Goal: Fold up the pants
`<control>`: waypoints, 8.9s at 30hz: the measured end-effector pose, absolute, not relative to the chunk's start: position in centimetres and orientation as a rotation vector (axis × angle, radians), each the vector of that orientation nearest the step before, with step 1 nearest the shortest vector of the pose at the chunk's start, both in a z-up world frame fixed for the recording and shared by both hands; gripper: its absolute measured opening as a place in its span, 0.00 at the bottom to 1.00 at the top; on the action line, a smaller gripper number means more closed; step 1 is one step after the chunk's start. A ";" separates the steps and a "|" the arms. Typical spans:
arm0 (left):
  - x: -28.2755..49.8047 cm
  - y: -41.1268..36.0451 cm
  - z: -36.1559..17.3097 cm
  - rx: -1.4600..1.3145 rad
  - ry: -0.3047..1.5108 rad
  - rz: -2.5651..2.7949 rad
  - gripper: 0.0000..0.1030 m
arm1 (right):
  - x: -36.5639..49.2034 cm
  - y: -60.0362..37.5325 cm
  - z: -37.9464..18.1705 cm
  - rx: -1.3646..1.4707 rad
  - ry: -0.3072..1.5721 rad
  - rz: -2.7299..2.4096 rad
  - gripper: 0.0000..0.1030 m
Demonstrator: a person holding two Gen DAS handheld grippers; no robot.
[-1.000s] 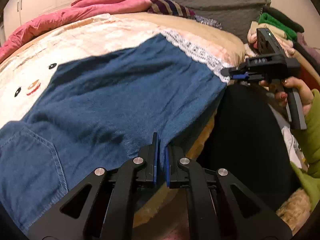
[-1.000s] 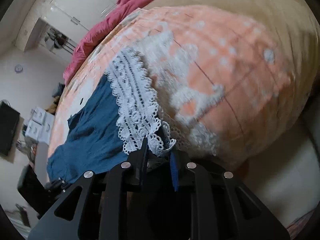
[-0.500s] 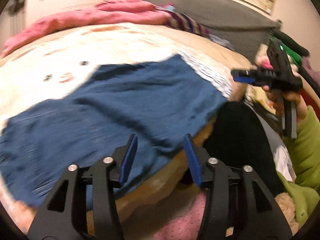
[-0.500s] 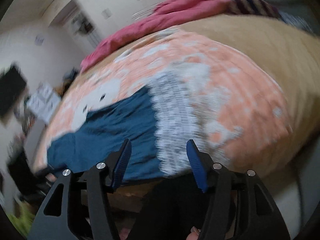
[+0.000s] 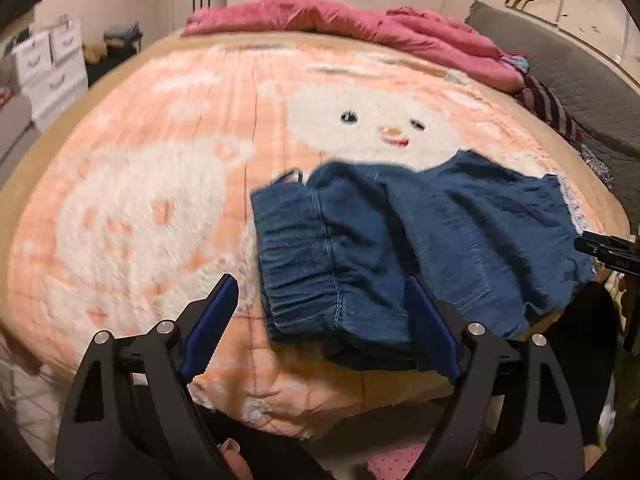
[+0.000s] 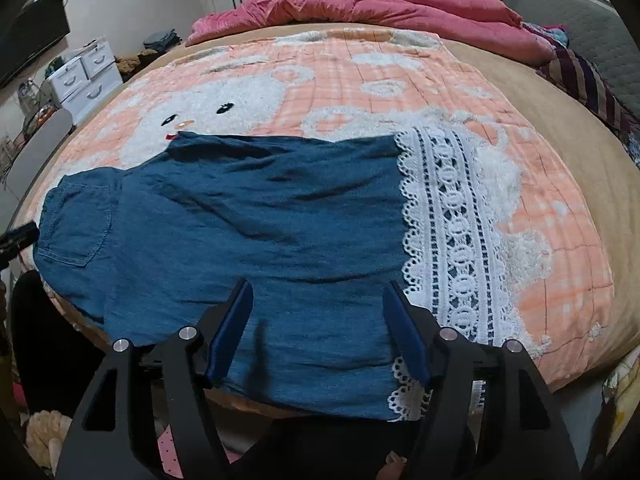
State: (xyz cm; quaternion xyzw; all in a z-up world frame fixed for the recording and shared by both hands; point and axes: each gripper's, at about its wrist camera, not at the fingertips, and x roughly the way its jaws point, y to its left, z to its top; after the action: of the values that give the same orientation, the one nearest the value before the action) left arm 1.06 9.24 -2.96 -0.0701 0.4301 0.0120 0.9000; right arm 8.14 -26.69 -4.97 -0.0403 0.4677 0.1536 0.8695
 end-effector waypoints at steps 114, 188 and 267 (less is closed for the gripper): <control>5.0 4.1 -3.8 -0.101 0.918 -0.064 0.59 | 9.5 -39.3 -6.9 0.445 0.988 0.343 0.36; 26.6 -23.7 -2.1 0.241 0.950 -0.700 0.85 | 6.6 -37.6 -6.0 0.433 0.857 0.223 0.77; 21.1 2.6 -4.3 -0.430 1.019 -0.593 0.53 | 0.1 -11.3 -4.7 -0.380 0.686 0.683 0.60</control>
State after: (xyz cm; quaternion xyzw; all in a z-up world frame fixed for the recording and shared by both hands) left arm 21.06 2.61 -4.26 -0.2011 0.4765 -0.2776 0.8096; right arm 0.13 -11.33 -4.72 -0.1815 0.3279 0.3263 0.8678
